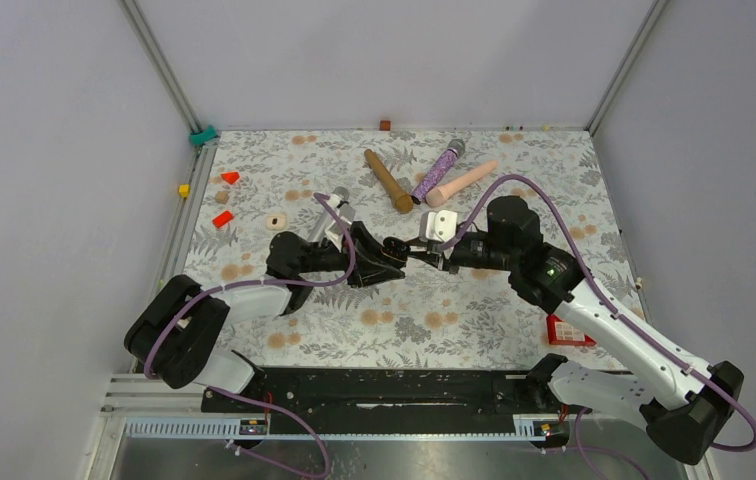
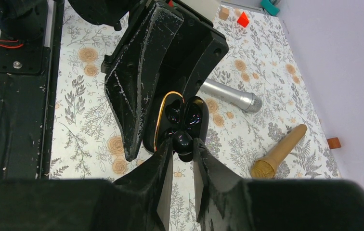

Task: Insert the wireless bluetooth earbuds into the charging case
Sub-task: Place the earbud in the charging case.

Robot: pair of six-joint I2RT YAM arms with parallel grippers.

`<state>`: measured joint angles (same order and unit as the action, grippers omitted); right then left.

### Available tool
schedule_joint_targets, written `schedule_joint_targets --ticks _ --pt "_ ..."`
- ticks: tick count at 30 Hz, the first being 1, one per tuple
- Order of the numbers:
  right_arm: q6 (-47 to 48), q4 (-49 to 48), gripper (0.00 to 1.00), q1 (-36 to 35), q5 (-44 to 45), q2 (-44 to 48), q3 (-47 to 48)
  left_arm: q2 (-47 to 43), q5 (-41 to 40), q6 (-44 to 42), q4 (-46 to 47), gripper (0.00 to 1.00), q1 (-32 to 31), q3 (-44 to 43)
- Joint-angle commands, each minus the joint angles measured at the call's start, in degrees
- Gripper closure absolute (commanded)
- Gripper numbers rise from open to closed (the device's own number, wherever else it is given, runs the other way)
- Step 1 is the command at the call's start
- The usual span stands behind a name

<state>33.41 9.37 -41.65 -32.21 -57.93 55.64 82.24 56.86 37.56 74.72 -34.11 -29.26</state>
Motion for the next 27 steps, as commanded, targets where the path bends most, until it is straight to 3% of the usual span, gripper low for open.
schedule_joint_targets --ticks 1,15,27 --pt "-0.5 -1.2 0.79 -0.8 -0.3 1.1 -0.7 -0.8 -0.9 0.3 6.3 1.00 0.6 -1.6" --pt "-8.7 -7.6 0.80 -0.8 3.0 -0.5 -1.6 -1.2 -1.9 0.2 7.6 1.00 1.7 -0.9" --pt "-12.8 -2.7 0.82 -0.8 4.2 -1.8 2.1 -1.6 -1.8 -0.8 7.7 1.00 1.7 -0.5"
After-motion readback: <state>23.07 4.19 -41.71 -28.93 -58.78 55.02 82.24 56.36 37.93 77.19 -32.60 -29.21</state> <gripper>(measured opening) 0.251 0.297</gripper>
